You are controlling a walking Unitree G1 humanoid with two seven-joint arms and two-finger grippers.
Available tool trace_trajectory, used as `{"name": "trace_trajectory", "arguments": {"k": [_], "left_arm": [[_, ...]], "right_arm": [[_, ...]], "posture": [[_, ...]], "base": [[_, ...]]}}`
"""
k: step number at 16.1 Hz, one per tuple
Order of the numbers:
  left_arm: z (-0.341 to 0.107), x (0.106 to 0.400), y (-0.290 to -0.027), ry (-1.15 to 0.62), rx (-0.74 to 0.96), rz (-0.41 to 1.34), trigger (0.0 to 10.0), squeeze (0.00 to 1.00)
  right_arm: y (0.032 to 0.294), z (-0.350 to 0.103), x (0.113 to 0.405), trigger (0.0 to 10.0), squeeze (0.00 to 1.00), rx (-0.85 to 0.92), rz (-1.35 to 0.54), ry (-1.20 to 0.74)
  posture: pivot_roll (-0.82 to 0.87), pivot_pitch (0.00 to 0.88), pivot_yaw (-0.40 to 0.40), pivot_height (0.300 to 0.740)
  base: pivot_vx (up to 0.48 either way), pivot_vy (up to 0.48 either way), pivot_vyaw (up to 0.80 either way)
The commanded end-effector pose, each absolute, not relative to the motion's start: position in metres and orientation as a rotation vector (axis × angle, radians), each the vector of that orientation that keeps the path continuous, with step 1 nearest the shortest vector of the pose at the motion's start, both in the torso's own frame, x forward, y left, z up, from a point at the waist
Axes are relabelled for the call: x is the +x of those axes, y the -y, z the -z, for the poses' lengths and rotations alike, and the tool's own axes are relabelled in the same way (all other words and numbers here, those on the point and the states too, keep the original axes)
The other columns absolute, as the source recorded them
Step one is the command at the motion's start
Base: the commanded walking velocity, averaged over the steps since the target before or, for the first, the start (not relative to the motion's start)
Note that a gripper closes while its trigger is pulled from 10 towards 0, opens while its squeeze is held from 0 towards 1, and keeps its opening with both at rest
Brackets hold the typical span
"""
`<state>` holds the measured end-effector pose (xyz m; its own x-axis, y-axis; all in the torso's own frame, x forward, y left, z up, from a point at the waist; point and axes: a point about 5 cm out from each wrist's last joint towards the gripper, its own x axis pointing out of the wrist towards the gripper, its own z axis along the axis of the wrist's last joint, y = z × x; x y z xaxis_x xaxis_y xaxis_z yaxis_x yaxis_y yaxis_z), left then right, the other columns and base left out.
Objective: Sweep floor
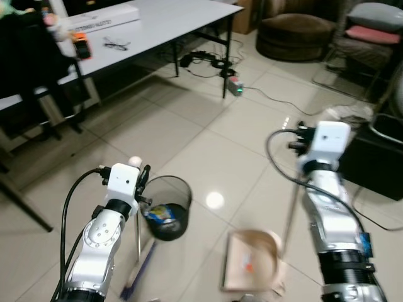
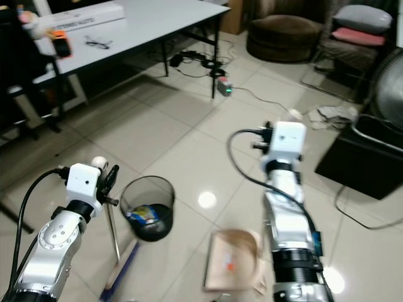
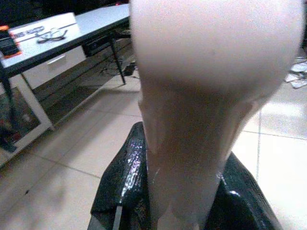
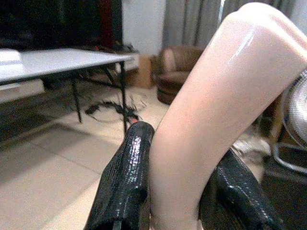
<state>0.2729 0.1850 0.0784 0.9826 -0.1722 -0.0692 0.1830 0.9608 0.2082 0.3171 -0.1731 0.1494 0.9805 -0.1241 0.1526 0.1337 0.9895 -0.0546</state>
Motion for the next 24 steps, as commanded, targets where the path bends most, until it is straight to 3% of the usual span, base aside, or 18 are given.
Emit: {"name": "trace_trajectory", "arguments": {"k": [1,10,21,24], "left_arm": [[-0.089,0.281,-0.179,-0.001,0.231,0.199,10.0,0.0],[-0.094,0.289,-0.17,0.024,0.191,0.224,10.0,0.0],[-0.1,0.304,-0.172,0.034,0.198,0.211,10.0,0.0],[-0.103,0.306,-0.168,0.052,0.248,0.219,10.0,0.0]], "right_arm": [[0.177,-0.171,0.314,10.0,0.0,-0.114,0.152,0.242],[0.173,-0.166,0.313,10.0,0.0,-0.036,0.138,0.187],[0.172,-0.161,0.311,10.0,0.0,0.03,0.14,0.145],[0.174,-0.158,0.31,10.0,0.0,0.045,0.161,0.126]], "posture": [[-0.07,0.004,0.014,0.74],[-0.07,0.004,0.008,0.74],[-0.07,0.022,0.0,0.74],[-0.07,0.027,0.002,0.74]], "base": [[0.0,-0.431,0.0],[0.0,-0.336,0.0],[0.0,0.458,-0.78],[0.0,-0.16,-0.8]]}}
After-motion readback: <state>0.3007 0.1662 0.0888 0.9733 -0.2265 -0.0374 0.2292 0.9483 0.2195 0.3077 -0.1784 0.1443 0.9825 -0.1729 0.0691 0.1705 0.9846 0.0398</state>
